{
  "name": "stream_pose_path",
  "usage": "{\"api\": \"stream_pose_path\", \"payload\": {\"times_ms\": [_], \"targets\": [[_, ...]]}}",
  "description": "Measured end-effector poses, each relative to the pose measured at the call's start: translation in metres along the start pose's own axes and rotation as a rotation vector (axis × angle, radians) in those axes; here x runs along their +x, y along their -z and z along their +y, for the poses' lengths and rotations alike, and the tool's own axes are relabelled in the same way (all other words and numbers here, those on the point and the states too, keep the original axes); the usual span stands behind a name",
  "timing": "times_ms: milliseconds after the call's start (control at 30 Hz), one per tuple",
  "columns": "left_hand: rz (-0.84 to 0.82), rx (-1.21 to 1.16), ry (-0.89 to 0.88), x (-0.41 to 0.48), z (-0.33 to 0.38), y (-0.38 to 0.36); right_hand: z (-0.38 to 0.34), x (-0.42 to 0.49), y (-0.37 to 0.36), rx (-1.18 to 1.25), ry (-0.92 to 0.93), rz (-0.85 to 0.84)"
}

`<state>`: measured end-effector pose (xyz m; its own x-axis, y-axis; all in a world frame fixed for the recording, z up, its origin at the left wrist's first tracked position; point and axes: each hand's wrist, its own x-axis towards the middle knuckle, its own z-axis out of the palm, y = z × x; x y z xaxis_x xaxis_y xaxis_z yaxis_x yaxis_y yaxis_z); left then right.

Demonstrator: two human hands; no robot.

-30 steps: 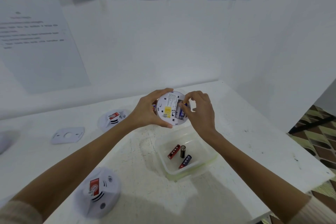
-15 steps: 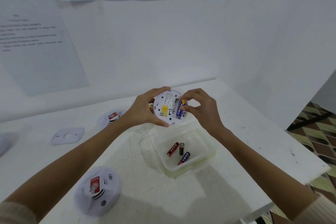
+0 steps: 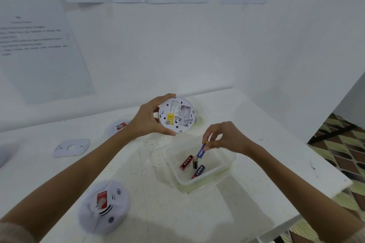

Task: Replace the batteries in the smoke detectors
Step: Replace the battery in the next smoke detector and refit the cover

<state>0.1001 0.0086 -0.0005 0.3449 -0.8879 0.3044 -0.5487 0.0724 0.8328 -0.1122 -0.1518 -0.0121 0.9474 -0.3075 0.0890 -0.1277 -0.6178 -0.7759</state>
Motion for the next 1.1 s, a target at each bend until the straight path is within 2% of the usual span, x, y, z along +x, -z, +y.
{"api": "stream_pose_path", "payload": {"times_ms": [67,167,300,567,700,933,1100], "targets": [[-0.002,0.011,0.002,0.0,0.0,0.0,0.003,0.001,-0.005,-0.131,0.019,-0.149],[0.008,0.013,-0.001,0.002,-0.002,-0.002,0.001,0.005,-0.01,-0.16,0.045,-0.205],[0.028,0.015,-0.004,0.004,-0.004,0.001,-0.008,0.014,-0.011,-0.054,0.07,-0.091],[0.136,0.074,-0.01,0.015,-0.004,0.024,-0.015,0.069,-0.001,-0.003,0.103,0.212],[0.213,0.116,-0.001,0.032,-0.011,0.041,-0.018,0.108,0.006,0.007,0.093,0.271],[0.265,0.144,0.085,0.052,-0.04,0.056,-0.008,0.163,-0.003,-0.08,0.125,0.191],[0.274,0.125,0.151,0.05,-0.062,0.06,0.015,0.186,-0.018,-0.111,0.053,0.037]]}}
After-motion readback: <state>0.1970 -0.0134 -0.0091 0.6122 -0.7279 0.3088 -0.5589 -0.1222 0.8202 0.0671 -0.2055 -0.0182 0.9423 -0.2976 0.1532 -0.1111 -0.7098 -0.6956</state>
